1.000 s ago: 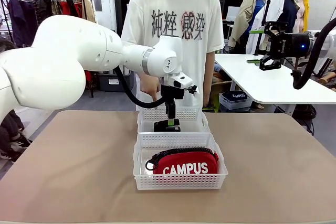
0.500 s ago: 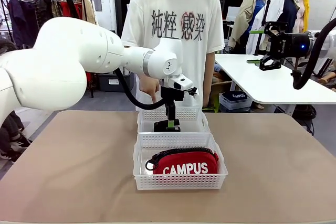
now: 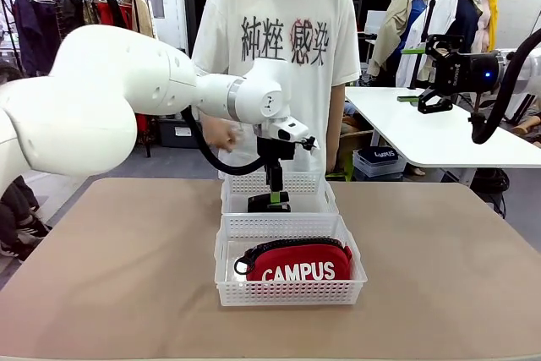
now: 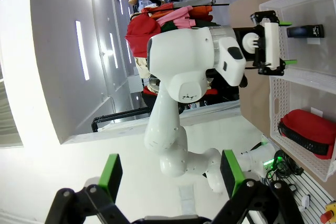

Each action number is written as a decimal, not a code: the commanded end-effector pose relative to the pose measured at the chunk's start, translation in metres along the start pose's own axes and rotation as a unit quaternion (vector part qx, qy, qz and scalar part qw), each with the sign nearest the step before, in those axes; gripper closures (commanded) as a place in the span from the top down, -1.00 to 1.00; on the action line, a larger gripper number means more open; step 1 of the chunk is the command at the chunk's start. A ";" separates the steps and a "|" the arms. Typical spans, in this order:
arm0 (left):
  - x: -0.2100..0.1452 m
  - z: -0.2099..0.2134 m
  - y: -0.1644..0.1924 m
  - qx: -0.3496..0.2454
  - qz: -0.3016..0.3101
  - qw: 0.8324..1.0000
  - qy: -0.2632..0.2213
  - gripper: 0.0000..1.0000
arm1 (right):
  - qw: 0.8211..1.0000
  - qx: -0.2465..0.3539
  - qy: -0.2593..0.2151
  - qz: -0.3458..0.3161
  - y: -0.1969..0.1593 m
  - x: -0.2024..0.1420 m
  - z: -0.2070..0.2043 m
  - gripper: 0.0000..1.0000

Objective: Distribute items into two baskets.
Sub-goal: Place the picked Stapler into the Organizing basket as instructed by the person.

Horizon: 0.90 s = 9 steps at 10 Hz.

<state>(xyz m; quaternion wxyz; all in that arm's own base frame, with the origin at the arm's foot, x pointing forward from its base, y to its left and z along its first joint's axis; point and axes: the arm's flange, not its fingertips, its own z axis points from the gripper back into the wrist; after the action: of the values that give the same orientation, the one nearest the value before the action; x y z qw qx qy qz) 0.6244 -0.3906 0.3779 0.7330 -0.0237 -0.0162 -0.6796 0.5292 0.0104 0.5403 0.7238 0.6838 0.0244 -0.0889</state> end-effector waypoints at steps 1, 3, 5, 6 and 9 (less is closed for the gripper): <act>-0.024 0.034 -0.017 -0.026 0.044 0.998 -0.045 1.00 | 1.000 -0.002 -0.001 -0.003 0.003 -0.001 0.000 1.00; -0.048 0.065 -0.033 -0.053 0.086 0.992 -0.071 1.00 | 1.000 -0.002 -0.001 -0.003 0.003 -0.001 0.000 1.00; -0.075 0.092 -0.044 -0.092 0.141 0.976 -0.139 1.00 | 1.000 -0.002 -0.001 -0.003 0.003 -0.001 0.000 1.00; -0.090 0.107 -0.049 -0.102 0.186 0.960 -0.181 1.00 | 1.000 -0.002 -0.001 -0.003 0.003 -0.001 0.000 1.00; -0.145 0.144 -0.062 -0.107 0.246 0.921 -0.282 1.00 | 1.000 -0.002 -0.001 -0.003 0.003 -0.001 0.000 1.00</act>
<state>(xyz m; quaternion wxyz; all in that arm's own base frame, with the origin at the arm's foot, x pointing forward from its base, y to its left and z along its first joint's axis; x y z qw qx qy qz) 0.5807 -0.2647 0.5210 0.8337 -0.2883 -0.1061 -0.4588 0.5292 0.0103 0.5400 0.7238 0.6838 0.0245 -0.0893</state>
